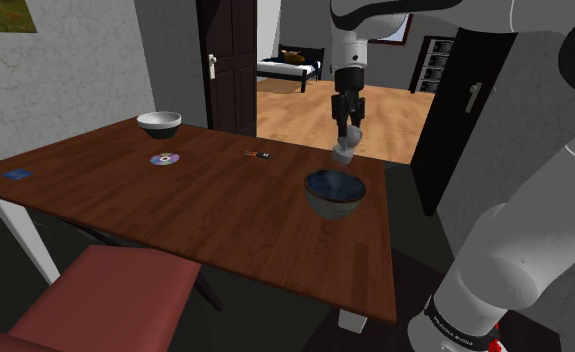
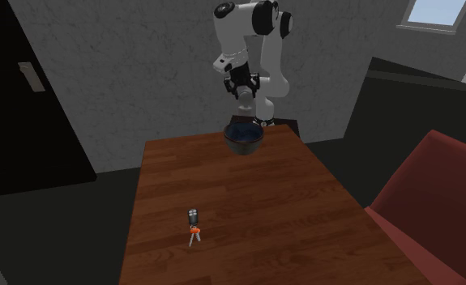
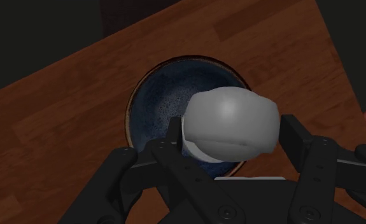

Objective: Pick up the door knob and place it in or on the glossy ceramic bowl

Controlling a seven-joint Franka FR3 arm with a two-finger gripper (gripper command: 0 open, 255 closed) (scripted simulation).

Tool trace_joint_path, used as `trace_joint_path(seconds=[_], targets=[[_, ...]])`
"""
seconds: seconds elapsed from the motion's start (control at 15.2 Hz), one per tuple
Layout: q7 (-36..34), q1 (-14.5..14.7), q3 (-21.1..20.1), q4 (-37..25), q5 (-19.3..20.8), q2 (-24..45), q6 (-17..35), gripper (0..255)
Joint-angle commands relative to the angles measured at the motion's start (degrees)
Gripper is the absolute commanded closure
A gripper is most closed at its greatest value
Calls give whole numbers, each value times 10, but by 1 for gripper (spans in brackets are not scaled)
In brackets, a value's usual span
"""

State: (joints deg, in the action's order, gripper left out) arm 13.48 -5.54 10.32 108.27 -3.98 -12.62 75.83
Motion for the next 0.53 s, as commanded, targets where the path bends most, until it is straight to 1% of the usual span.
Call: trace_joint_path(seconds=[0.0,0.46], targets=[[1,0,0,13,0,0,13,255],[5,-1,0,70,2,-3,67,255]])
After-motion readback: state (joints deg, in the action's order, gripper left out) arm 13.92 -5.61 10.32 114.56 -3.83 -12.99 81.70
